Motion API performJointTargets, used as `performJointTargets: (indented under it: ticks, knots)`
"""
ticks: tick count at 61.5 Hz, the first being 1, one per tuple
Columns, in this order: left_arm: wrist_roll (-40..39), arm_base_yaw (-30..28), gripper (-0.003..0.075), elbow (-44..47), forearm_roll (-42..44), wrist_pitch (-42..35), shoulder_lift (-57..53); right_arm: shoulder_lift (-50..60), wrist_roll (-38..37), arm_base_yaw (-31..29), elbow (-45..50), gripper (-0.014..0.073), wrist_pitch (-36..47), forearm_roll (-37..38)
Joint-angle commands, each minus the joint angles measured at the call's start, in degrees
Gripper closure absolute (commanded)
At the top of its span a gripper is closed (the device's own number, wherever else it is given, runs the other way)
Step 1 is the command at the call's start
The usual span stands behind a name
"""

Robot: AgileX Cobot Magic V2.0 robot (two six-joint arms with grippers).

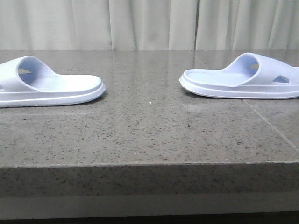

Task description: Insert blue slippers together front up

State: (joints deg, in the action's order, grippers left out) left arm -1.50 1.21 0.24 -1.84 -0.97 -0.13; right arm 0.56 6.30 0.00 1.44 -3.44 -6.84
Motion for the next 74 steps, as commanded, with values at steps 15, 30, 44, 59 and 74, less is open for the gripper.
performJointTargets:
  ticks: [15,30,44,59,74]
  knots:
    - [0.0,0.4,0.0741,0.3,-0.4,-4.8,-1.1,1.0,0.2,-0.2,-0.3,0.0712,4.7,-0.1]
    - [0.0,0.4,0.0741,0.3,-0.4,-4.8,-1.1,1.0,0.2,-0.2,-0.3,0.0712,4.7,-0.1]
    - [0.0,0.4,0.0741,0.3,-0.4,-4.8,-1.1,1.0,0.2,-0.2,-0.3,0.0712,4.7,-0.1]
    - [0.0,0.4,0.0741,-1.7,-0.4,-6.9,-1.1,1.0,0.2,-0.2,-2.2,0.0712,4.5,-2.8]
    - [0.0,0.4,0.0741,-17.2,-0.3,3.8,0.5,-0.1,0.2,-0.2,-14.9,0.0712,-3.0,-3.0]
